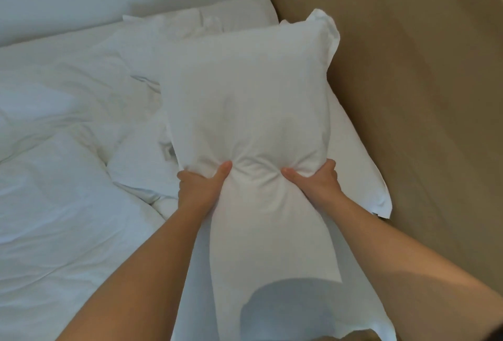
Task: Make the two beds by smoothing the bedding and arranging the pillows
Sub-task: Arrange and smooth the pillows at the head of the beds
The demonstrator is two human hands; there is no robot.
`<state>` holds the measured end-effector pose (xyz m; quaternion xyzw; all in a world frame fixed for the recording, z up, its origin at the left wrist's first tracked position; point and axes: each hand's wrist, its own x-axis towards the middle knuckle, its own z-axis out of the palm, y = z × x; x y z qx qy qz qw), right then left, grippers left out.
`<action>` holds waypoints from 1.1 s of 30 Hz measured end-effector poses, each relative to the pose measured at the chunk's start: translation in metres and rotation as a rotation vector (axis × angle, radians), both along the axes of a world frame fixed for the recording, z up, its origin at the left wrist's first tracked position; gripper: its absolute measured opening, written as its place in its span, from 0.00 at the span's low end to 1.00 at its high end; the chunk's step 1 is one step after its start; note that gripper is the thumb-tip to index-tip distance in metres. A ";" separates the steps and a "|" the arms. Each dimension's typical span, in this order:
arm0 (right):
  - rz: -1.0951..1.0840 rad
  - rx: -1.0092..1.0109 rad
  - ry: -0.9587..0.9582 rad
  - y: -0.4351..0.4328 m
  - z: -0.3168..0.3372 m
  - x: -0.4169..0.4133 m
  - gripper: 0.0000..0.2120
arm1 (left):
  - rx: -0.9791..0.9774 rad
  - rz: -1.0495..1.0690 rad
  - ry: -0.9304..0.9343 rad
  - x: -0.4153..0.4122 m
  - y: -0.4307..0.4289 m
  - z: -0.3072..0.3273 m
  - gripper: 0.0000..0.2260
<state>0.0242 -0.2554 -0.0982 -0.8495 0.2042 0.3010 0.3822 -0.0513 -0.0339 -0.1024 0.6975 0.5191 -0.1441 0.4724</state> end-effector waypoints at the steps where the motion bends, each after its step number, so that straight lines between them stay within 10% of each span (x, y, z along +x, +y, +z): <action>1: -0.001 -0.024 -0.018 0.001 0.000 -0.002 0.58 | 0.003 0.017 -0.040 -0.004 -0.004 -0.001 0.49; 9: -0.106 0.023 -0.187 0.000 0.059 -0.046 0.20 | 0.113 0.045 -0.217 -0.055 0.003 0.057 0.33; 33: -0.830 0.100 -0.375 0.069 0.229 -0.426 0.16 | 0.009 -0.448 -0.424 -0.276 0.078 0.233 0.20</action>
